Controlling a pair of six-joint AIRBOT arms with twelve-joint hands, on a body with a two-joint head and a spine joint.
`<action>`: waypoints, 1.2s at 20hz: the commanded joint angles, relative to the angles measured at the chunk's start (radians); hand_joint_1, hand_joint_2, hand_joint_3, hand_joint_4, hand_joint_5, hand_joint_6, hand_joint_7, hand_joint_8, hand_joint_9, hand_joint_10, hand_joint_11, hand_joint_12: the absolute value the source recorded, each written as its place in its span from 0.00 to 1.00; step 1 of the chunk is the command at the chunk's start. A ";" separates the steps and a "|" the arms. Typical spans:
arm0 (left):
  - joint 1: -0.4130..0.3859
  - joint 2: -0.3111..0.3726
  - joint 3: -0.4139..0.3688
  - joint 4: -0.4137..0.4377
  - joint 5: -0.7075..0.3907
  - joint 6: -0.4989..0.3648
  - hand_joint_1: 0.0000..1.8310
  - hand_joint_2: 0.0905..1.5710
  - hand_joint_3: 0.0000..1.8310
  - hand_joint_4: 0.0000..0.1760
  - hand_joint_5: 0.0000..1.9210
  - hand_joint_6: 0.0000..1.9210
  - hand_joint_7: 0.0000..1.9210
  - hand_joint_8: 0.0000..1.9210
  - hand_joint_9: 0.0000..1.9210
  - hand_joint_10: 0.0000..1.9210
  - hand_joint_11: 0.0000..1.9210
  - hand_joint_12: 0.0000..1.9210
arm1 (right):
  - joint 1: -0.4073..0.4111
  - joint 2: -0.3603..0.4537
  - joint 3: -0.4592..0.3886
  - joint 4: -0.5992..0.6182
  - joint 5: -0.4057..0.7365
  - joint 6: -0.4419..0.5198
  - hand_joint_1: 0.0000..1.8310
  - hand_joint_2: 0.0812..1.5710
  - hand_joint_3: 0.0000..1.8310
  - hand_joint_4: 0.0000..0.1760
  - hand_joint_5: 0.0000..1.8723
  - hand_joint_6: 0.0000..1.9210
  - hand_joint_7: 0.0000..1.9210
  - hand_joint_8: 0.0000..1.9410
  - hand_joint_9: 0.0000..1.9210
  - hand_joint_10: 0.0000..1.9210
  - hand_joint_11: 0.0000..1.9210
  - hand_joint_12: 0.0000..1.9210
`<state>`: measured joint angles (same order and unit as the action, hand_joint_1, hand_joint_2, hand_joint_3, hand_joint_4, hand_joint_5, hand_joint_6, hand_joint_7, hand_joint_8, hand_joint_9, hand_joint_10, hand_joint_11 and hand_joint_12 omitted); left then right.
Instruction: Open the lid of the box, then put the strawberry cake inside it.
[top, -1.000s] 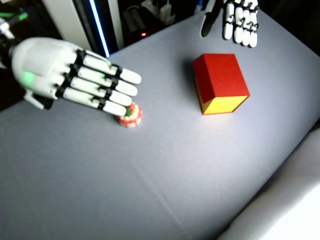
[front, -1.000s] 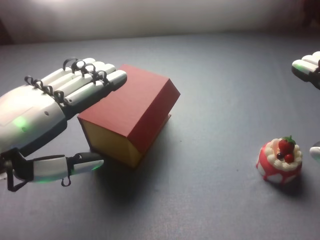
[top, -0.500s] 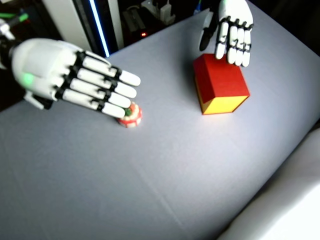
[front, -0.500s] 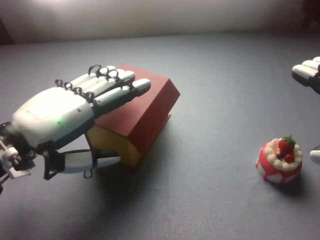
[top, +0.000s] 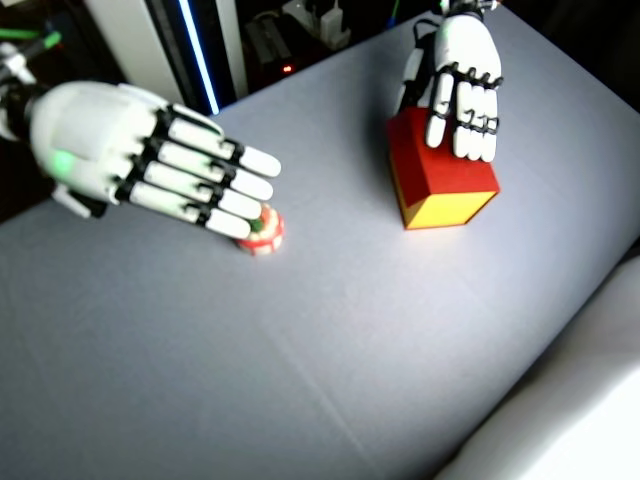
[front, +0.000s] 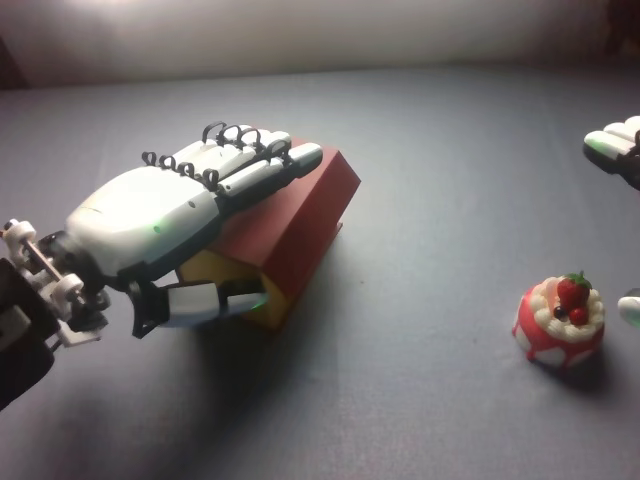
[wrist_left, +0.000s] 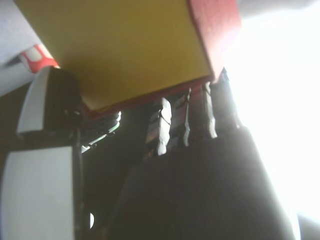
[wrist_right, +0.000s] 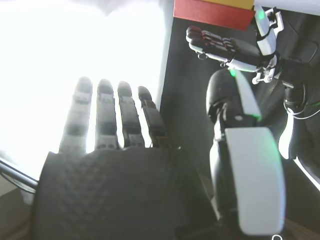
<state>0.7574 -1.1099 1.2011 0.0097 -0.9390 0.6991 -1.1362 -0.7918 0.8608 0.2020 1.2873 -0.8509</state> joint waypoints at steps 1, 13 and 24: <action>-0.014 -0.003 0.006 -0.008 -0.128 -0.002 0.49 0.74 0.01 0.67 0.00 0.00 0.00 0.00 0.00 0.00 0.00 0.00 | 0.004 -0.005 0.001 0.007 0.125 0.003 0.29 0.78 0.00 0.00 0.00 0.00 0.00 0.00 0.00 0.00 0.00 0.00; -0.014 0.004 0.006 -0.085 -0.269 -0.003 0.16 0.83 0.01 0.98 0.00 0.00 0.00 0.00 0.00 0.00 0.00 0.00 | -0.007 -0.006 0.001 0.013 0.125 0.009 0.29 0.79 0.00 0.00 0.00 0.00 0.00 0.00 0.00 0.00 0.00 0.00; 0.042 -0.001 0.010 -0.267 -0.414 0.004 0.12 0.88 0.00 1.00 0.00 0.00 0.00 0.00 0.00 0.00 0.00 0.00 | -0.008 -0.007 0.001 0.016 0.125 0.010 0.29 0.78 0.00 0.00 0.00 0.00 0.00 0.00 0.00 0.00 0.00 0.00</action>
<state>0.8070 -1.1172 1.2079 -0.2626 -1.2152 0.7067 -1.1496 -0.8001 0.8608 0.2161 1.2816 -0.8486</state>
